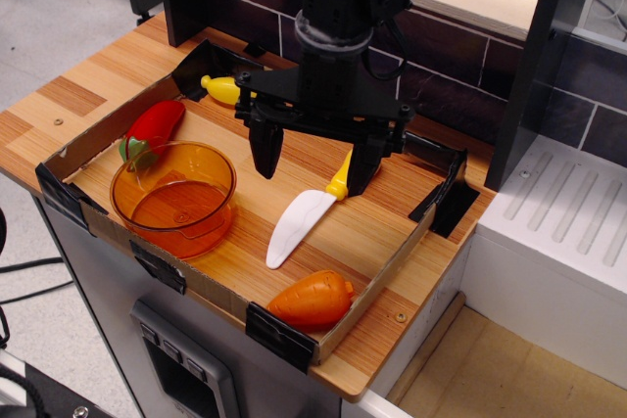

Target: Put banana in pot

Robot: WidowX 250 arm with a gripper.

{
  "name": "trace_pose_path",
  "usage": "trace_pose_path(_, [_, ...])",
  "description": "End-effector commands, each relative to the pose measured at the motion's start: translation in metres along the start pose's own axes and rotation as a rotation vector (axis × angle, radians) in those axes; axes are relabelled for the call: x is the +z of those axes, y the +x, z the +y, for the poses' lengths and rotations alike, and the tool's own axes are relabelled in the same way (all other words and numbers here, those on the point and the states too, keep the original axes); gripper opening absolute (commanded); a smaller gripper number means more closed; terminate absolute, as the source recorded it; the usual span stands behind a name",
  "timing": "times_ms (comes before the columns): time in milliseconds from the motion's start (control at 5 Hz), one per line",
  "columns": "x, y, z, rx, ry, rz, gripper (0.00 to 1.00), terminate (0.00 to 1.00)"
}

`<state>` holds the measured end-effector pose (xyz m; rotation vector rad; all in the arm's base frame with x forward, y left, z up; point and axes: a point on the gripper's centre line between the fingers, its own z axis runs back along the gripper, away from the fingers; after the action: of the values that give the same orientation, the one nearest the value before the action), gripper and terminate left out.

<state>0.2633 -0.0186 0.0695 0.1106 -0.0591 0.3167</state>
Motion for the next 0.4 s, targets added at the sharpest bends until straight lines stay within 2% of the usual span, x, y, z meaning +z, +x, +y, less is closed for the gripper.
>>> trace_pose_path(0, [0.000,0.000,0.000,0.000,0.000,0.000,1.00,0.00])
trace_pose_path(200, [0.012,0.011,0.001,0.102,-0.039,-0.016,1.00,0.00])
